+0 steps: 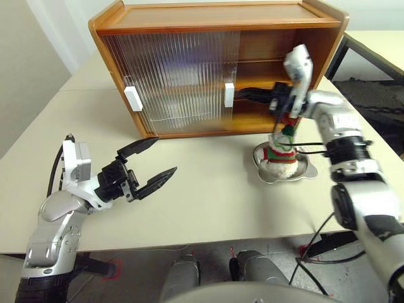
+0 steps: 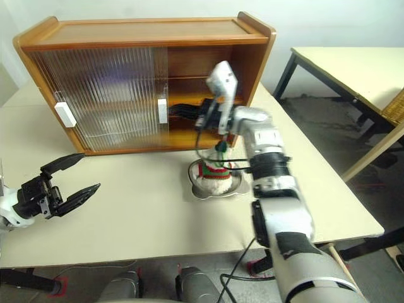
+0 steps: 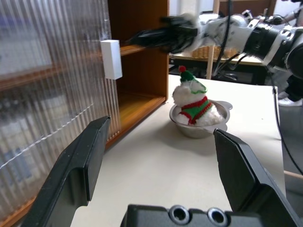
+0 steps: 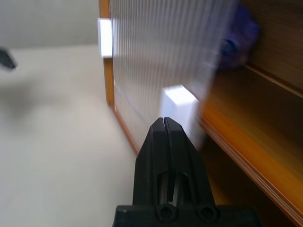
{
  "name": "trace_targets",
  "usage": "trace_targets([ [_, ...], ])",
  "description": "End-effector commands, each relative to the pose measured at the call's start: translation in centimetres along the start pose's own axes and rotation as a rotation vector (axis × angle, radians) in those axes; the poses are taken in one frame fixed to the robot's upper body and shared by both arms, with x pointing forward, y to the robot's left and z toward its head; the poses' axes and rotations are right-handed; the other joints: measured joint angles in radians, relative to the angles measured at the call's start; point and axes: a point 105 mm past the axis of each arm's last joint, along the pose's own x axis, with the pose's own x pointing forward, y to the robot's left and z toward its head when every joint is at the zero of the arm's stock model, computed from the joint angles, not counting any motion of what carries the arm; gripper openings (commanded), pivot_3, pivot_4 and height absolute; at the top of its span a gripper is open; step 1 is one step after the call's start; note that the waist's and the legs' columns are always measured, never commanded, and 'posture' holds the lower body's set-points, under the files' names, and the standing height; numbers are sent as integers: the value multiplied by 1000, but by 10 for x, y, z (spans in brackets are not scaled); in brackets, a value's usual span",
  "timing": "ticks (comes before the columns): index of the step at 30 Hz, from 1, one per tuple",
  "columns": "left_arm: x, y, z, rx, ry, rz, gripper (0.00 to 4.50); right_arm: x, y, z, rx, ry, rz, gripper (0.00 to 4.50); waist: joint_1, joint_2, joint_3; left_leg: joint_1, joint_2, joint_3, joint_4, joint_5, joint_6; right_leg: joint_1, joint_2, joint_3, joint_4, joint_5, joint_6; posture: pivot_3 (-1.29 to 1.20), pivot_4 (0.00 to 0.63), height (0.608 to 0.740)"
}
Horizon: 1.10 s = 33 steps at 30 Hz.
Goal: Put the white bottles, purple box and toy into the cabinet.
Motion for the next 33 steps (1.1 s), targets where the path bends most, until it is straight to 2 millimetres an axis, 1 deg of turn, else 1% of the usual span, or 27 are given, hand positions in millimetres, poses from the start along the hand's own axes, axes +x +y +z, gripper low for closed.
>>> trace_targets([
  [1, -1, -1, -2, 0, 4, 0, 4500, -23, -2, 3, 38, 73, -11, 633, -1, 0, 0, 0, 0, 1, 0, 0, 0, 0, 0, 0, 0, 0, 0, -104, 28, 740],
  [4, 0, 0, -2, 1, 2, -2, 4500, -50, -7, 1, 74, 177, -64, 1699, -1, 0, 0, 1, 0, 1, 0, 0, 0, 1, 1, 0, 0, 0, 1, -109, 30, 740],
  [6, 0, 2, 0, 3, -8, -2, 4500, -64, -8, -3, 104, 235, -100, 2475, -2, 0, 0, 2, 0, 2, 0, 0, 0, 2, 1, 0, 0, -4, 8, -114, 31, 740],
  [9, 1, 3, 2, -5, -21, -6, 4500, -93, -2, -22, 231, 377, -137, 3519, -3, 0, 0, 3, 0, 2, 2, 0, 0, 4, 2, 0, 0, -6, 12, -118, 34, 740],
  [11, 3, 4, 5, -15, -56, 8, 4500, -106, 7, -31, 286, 449, -143, 4356, -3, 0, 0, 3, 0, 1, 4, 0, 0, 6, 2, 0, 0, -6, 13, -128, 35, 740],
  [12, 5, 5, 7, -20, -77, 18, 4500, -109, 12, -34, 307, 474, -142, 4467, -3, 0, 0, 3, -1, 1, 4, 0, 0, 6, 2, 1, 0, -6, 13, -129, 35, 740],
  [14, 6, 10, 12, -18, -116, 52, 4500, -110, 28, -43, 330, 503, -97, 4467, -4, 0, 1, 3, -1, 2, 6, 0, 0, 7, 2, 1, 1, -7, 15, -130, 36, 740],
  [17, 6, 13, 13, -11, -121, 61, 4500, -109, 41, -56, 358, 543, -89, 4467, -13, 0, 1, 3, -3, 4, 7, 0, 0, 8, 3, 1, 1, -8, 17, -129, 37, 740],
  [19, 6, 13, 13, -10, -112, 57, 4500, -101, 48, -62, 365, 539, -91, 4467, -17, 0, 1, 3, -4, 5, 7, 0, 0, 8, 2, 1, 1, -8, 18, -130, 36, 740],
  [21, 6, 13, 11, -8, -98, 52, 4500, -92, 52, -63, 382, 511, -100, 4467, -24, -1, 1, 3, -4, 3, 7, 0, 0, 9, 2, 1, 1, -9, 18, -130, 36, 740],
  [23, 7, 14, 10, -9, -92, 51, 4500, -86, 57, -63, 392, 508, -81, 4467, -26, -1, 1, 3, -4, 2, 7, 0, 0, 8, 2, 1, 1, -9, 19, -126, 37, 740],
  [31, 7, 13, 9, -10, -83, 49, 4500, -96, 63, -86, 419, 645, -115, 4467, -18, -1, 1, 0, -10, -4, 6, -1, -1, 8, -2, 2, 0, -13, 24, -126, 35, 740],
  [33, 6, 14, 10, -5, -83, 48, 4500, -98, 61, -90, 421, 668, -143, 4467, -18, -1, 1, 0, -10, -4, 6, -2, -2, 7, -2, 3, 0, -14, 24, -127, 34, 740],
])
